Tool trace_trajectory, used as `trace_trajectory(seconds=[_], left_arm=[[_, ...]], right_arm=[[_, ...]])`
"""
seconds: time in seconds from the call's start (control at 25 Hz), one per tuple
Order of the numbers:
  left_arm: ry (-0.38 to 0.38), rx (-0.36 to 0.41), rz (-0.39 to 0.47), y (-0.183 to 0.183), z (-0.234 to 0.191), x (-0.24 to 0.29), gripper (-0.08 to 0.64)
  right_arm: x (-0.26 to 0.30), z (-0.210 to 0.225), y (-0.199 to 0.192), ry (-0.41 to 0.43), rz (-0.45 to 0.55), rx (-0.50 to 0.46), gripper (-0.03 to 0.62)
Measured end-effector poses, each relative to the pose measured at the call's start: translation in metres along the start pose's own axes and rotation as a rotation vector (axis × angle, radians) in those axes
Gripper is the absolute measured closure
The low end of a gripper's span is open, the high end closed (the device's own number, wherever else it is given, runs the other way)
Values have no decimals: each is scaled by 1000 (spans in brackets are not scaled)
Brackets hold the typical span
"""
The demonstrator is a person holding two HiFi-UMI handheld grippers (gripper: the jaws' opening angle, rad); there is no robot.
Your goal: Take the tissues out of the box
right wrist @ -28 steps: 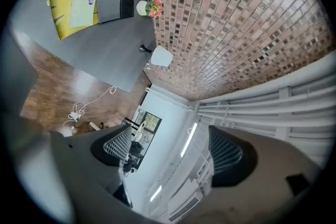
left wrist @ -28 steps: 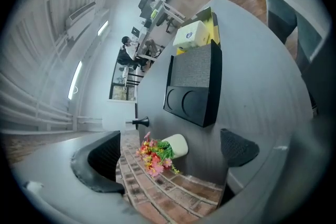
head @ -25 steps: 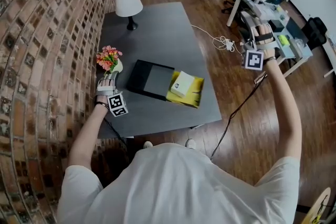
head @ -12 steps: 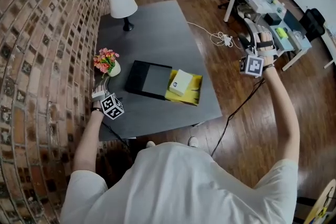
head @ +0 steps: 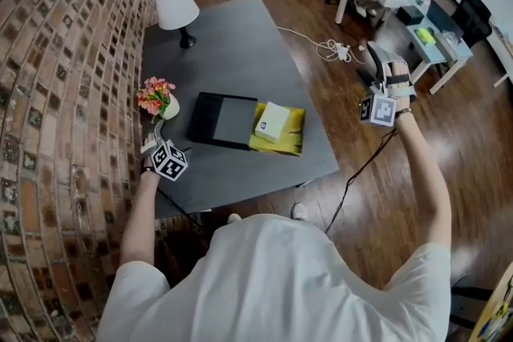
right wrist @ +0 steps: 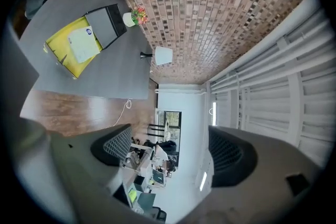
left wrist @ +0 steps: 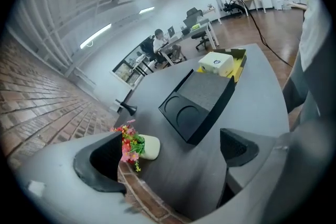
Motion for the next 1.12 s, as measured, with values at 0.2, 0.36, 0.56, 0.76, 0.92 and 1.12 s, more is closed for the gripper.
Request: trace_trajectory(seconds=[0.2,0.36,0.56,0.76,0.92,1.12], left_arm=[[-35,-33,29,15,5,2,-18],[-60,-61,53,28,11,3,3],[-102,-103,75,47,19,9,3],[-143,-139,98,67,27,13,3],[-174,-166,109,80,34,16,3],[-207,-194,125,100,42,24,3]], right_arm=[[-7,-20,-12,28,-6,26,118],[-17,-33,-19,39,13,86,119],[-23,-56,-29,56,13,170,120],[-31,-74,-31,82,12,224,120],[-33,-85,-27,87,29,280,119],[-36,-96,-24,107,34,326,119]])
Point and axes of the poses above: the fingertips, and each gripper's own axes: x forward along the fingers, z to its right, y out of its top, the point moved 9 cm from there along -x, backward along the fingers, and after that the axes turned 15 degrees about y, right-handed, at the moved point
